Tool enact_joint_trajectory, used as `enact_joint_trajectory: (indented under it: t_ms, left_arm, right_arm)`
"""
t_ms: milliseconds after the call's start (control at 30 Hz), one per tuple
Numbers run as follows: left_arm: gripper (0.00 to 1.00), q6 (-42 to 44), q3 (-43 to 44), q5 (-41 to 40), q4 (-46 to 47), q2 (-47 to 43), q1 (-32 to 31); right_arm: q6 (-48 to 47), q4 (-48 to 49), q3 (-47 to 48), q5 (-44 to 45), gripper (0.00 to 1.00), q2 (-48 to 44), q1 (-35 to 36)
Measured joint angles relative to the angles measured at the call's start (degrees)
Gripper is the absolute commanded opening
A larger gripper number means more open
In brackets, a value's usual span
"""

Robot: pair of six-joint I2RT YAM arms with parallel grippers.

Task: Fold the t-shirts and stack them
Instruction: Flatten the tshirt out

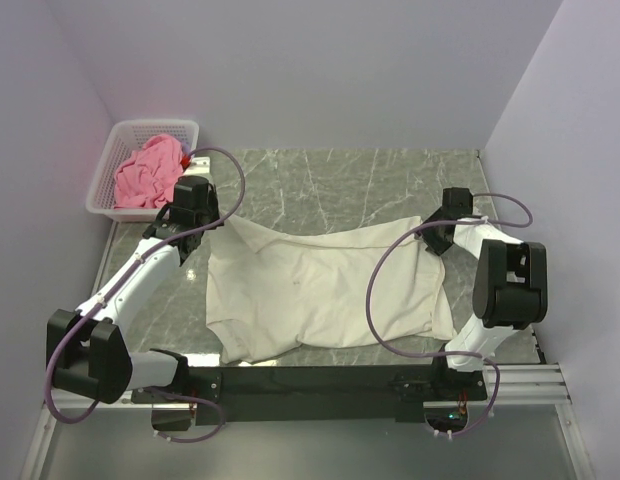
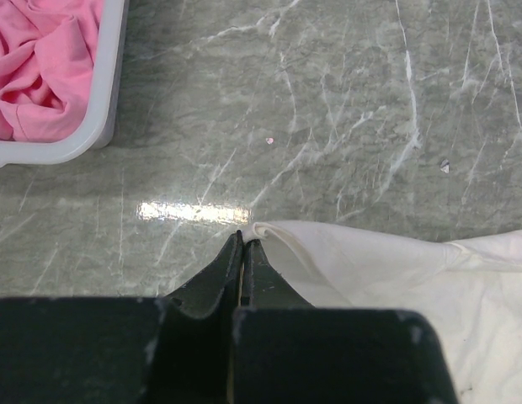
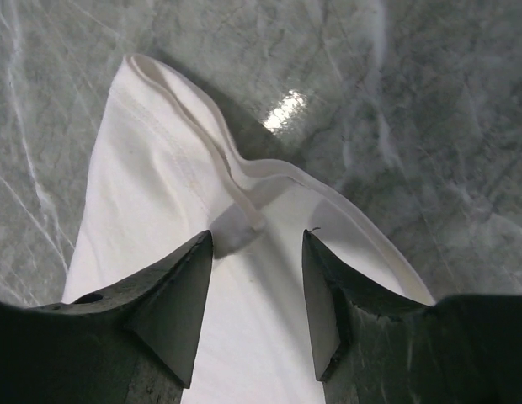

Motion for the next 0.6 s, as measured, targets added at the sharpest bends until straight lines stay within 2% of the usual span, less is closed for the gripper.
enact_joint_trajectory:
  t_ms: [600]
  left_arm:
    - [0.01, -0.17, 0.00, 0.00, 0.00, 0.00, 0.00]
  right_arm:
    - [2.27, 4.13, -1.31, 0.57, 0.52, 0.63, -0.02]
